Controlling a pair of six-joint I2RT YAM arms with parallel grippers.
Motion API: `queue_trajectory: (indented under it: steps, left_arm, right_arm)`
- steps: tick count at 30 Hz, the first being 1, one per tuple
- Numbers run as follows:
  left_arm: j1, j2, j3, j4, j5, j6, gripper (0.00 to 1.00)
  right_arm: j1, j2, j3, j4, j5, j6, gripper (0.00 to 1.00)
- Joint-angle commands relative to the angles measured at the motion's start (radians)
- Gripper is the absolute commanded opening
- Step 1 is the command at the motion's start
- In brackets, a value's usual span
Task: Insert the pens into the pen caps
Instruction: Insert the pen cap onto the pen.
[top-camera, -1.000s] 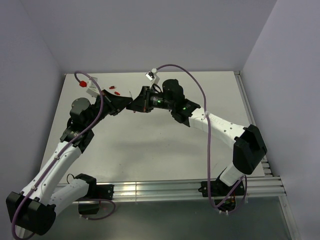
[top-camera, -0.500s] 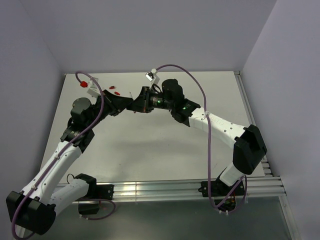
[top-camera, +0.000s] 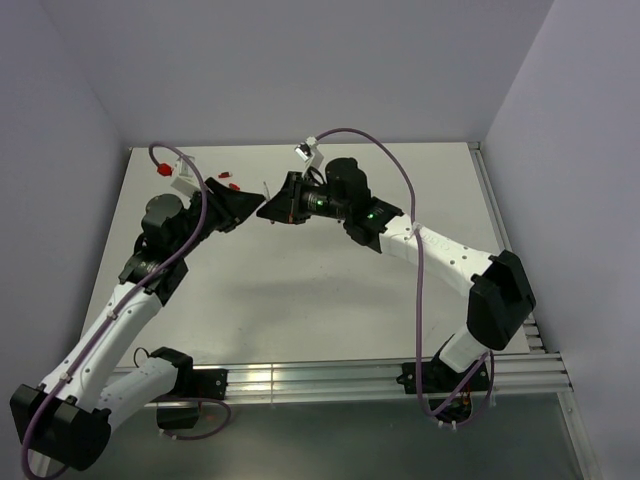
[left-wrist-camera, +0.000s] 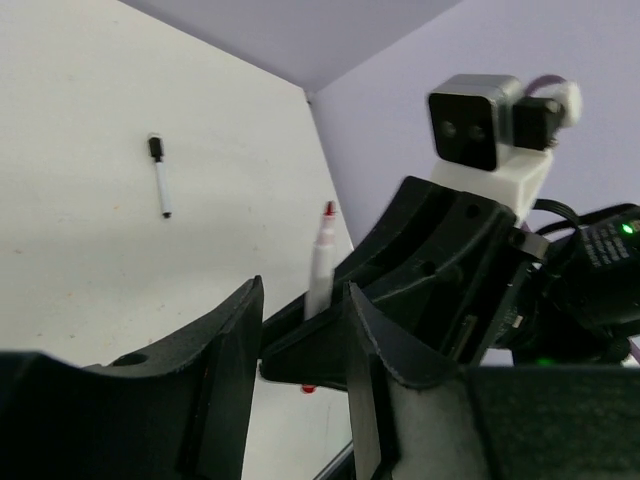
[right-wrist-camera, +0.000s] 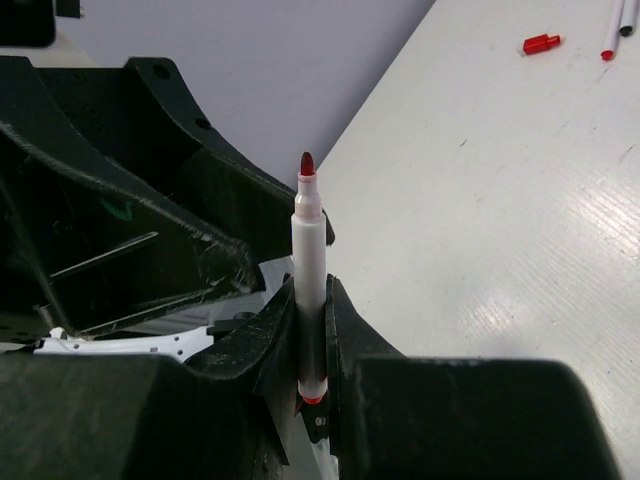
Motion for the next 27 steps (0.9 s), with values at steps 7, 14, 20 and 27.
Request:
queue_trajectory:
  steps: [7,14,20,27]
  left_arm:
    - [0.002,-0.012,0.114,-0.223,-0.335,0.049,0.46]
    - [0.157,0.189,0.243,-0.386,-0.442,0.049,0.42]
    - [0.249,0.425,0.404,-0.433,-0.543,0.119,0.4]
    - [0.252,0.651,0.58,-0.473,-0.569,0.065,0.4]
  right_arm:
    - [-0.108,-0.136,-0.107,0.053,0.01,-0.008,0.0]
    - [-0.163,-0.245,-0.181,-0.041,0.082,-0.086,0.0]
    - [-0.211,-0.334,-0.265,-0.079,0.106,-0.127,0.0]
    - [-0.277,-0.358,-0.31,-0.056,0.054,-0.114,0.0]
